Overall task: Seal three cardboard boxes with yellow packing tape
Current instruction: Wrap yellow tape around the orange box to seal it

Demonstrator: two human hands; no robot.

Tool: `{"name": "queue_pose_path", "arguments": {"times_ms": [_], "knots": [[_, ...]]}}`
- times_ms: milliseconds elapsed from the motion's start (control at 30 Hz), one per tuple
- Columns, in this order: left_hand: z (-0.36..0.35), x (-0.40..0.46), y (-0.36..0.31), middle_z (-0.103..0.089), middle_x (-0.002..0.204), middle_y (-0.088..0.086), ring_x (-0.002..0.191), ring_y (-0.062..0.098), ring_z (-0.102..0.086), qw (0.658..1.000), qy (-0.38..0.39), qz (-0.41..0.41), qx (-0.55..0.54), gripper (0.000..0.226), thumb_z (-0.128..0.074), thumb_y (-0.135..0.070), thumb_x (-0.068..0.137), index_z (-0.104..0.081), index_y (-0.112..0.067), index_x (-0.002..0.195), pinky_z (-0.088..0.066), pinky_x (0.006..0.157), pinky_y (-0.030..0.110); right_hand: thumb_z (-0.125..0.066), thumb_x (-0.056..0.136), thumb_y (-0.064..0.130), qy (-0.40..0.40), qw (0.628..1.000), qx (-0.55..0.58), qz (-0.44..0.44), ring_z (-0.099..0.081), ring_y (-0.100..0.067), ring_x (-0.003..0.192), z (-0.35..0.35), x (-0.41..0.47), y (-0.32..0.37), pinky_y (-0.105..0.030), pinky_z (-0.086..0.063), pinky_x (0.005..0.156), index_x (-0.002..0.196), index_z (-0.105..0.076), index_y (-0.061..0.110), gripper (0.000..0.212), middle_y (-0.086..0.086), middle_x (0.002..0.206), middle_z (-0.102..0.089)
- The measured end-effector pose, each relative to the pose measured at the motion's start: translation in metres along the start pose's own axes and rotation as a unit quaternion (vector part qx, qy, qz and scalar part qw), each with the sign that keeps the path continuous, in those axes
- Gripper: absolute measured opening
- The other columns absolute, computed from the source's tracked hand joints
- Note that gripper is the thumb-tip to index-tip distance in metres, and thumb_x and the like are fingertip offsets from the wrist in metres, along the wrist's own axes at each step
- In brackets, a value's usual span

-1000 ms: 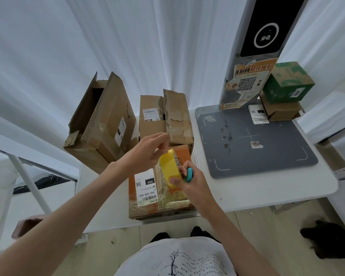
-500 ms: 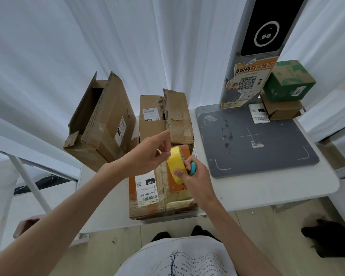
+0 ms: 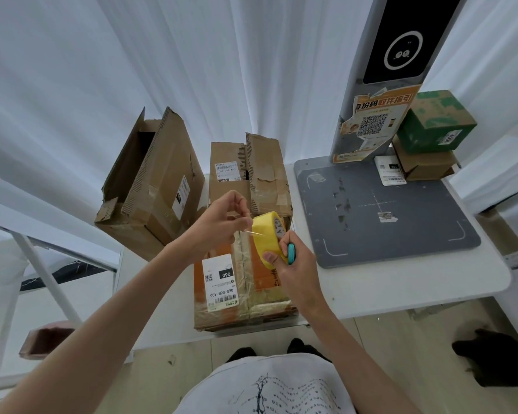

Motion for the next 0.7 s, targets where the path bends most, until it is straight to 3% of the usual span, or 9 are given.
{"name": "queue_pose_path", "arguments": {"times_ms": [267, 400, 500, 600, 700], "knots": [[-0.001, 0.021, 0.003, -0.065, 0.093, 0.006, 0.057, 0.002, -0.057, 0.998, 0.014, 0.025, 0.047, 0.021, -0.067, -0.002, 0.094, -0.049, -0.013, 0.093, -0.041, 0.047, 0.018, -0.074, 0.091, 0.013, 0.003, 1.000, -0.012, 0.014, -0.047, -0.005, 0.068, 0.002, 0.000, -0.004, -0.020, -0.047, 0.061, 0.078, -0.038, 0.023, 0.039, 0.006, 0.076, -0.050], [-0.003, 0.030, 0.009, -0.067, 0.107, 0.008, 0.077, 0.015, -0.064, 0.995, 0.020, 0.046, 0.082, 0.023, -0.072, -0.005, 0.090, -0.052, -0.015, 0.095, -0.050, 0.058, 0.026, -0.073, 0.091, 0.012, -0.002, 1.000, -0.013, 0.026, -0.047, -0.010, 0.071, 0.006, 0.001, -0.002, -0.023, -0.048, 0.062, 0.078, -0.038, 0.022, 0.039, -0.005, 0.079, -0.051], [-0.004, 0.039, 0.009, -0.064, 0.110, 0.005, 0.079, 0.016, -0.068, 0.988, 0.011, 0.056, 0.144, 0.031, -0.080, -0.018, 0.086, -0.055, -0.011, 0.104, -0.056, 0.069, 0.032, -0.073, 0.091, 0.012, -0.017, 1.000, -0.012, 0.020, -0.048, -0.011, 0.072, 0.014, 0.001, -0.005, -0.023, -0.049, 0.063, 0.077, -0.038, 0.023, 0.040, -0.003, 0.078, -0.051], [-0.012, 0.050, 0.011, -0.067, 0.102, 0.005, 0.081, 0.018, -0.071, 0.980, 0.011, 0.076, 0.181, 0.051, -0.082, -0.038, 0.082, -0.053, -0.008, 0.111, -0.058, 0.065, 0.027, -0.074, 0.090, 0.011, -0.038, 0.999, -0.010, 0.011, -0.044, -0.012, 0.070, 0.029, 0.004, -0.009, -0.022, -0.047, 0.063, 0.077, -0.037, 0.019, 0.040, -0.004, 0.076, -0.047], [-0.026, 0.060, 0.016, -0.065, 0.104, 0.002, 0.090, 0.018, -0.069, 0.983, -0.006, 0.078, 0.168, 0.050, -0.074, -0.052, 0.085, -0.053, -0.014, 0.111, -0.061, 0.063, 0.027, -0.075, 0.089, 0.011, -0.074, 0.997, -0.008, -0.012, -0.042, -0.013, 0.069, 0.048, 0.011, -0.020, -0.022, -0.045, 0.064, 0.078, -0.038, 0.014, 0.039, -0.005, 0.075, -0.044]]}}
Point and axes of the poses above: each hand's wrist, its own x-axis towards the middle knuckle, its own z-axis out of the back of the hand, y = z × x, the point moved 7 cm from there along x, towards the middle knuckle
